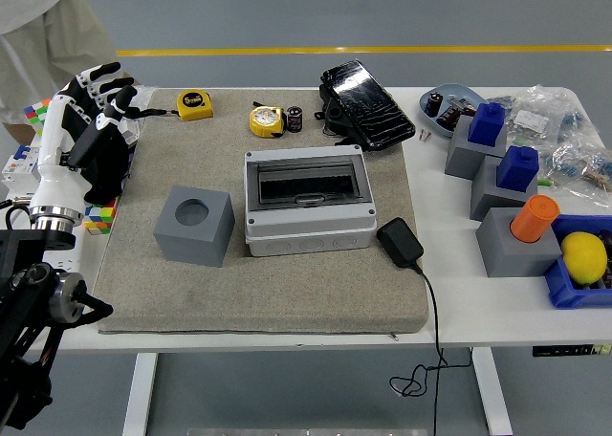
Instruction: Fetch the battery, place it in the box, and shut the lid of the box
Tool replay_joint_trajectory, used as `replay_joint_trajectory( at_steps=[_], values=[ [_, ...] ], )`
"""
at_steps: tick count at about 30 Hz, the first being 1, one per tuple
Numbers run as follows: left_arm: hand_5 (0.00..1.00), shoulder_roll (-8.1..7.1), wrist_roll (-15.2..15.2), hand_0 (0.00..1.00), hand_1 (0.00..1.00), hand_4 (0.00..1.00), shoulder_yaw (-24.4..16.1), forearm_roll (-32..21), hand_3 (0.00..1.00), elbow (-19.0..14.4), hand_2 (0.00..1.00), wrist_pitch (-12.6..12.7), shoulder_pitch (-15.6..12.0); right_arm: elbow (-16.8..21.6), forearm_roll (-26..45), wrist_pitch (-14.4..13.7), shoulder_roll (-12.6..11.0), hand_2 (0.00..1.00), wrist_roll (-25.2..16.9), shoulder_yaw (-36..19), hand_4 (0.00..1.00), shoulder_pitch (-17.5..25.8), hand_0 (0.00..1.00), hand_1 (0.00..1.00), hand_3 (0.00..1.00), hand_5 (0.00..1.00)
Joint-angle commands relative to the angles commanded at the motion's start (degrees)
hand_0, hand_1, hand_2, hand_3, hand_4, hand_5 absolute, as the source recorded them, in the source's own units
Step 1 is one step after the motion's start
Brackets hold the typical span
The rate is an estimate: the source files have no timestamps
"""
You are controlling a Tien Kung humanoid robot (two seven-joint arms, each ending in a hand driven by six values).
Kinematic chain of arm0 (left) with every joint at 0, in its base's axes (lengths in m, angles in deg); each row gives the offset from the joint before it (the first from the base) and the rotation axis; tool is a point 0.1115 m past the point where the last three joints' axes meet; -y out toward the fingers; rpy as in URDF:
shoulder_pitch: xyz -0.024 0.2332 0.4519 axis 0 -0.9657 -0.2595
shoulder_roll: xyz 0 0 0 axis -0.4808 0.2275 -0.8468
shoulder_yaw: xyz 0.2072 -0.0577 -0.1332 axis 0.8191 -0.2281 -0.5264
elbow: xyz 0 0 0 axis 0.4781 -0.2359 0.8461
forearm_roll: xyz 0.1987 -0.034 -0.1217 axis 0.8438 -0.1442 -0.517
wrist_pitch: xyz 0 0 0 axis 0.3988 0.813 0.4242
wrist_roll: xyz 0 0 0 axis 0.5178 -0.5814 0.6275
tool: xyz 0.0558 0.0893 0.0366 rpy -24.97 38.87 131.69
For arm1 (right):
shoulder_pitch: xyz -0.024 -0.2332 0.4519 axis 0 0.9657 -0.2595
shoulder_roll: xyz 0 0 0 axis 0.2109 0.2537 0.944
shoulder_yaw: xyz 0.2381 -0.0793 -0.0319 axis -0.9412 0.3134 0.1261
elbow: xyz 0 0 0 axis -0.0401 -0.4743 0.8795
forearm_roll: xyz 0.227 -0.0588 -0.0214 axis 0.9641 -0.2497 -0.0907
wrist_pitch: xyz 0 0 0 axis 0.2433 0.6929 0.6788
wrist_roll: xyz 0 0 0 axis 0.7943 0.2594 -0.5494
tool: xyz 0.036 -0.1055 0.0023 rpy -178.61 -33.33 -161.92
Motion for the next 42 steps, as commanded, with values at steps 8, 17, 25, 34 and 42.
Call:
replay_joint_trajectory(
  at_steps=[8,17,25,34,42],
  values=[
    [0.462,0.14,0.36,0.526,0.651,0.998,-2.73,0.76,0.685,1.49,0.635,-1.77,-1.97,0.0,-0.09,-0.06,-0.06,0.68,-0.05,0.03,0.985,-0.27,0.609,0.657,0.585,0.559],
    [0.46,-0.36,-0.66,0.499,0.641,0.998,-4.75,0.98,0.677,1.06,0.633,-2.43,-4.24,0.0,-0.29,-0.09,-0.06,0.679,0.12,-0.06,0.985,-0.31,0.609,0.656,0.586,0.558],
    [0.448,-0.04,-1.16,0.488,0.636,0.998,-5.49,1.52,0.673,0.87,0.628,-2.57,-4.35,0.0,-0.33,-0.01,-0.11,0.68,0.14,0.57,0.985,-0.6,0.609,0.657,0.585,0.56],
    [0.422,-0.2,-1.36,0.489,0.635,0.998,-5.2,1.84,0.66,0.9,0.621,-2.56,-4.16,0.0,-0.49,0.01,-0.1,0.679,0.24,0.48,0.983,-0.8,0.608,0.657,0.585,0.559],
    [0.418,-0.2,-1.34,0.5,0.636,0.998,-5.1,1.91,0.657,0.89,0.62,-2.49,-4.27,0.0,-0.6,0.05,-0.15,0.679,0.24,0.59,0.982,-0.73,0.609,0.656,0.585,0.56]
  ],
)
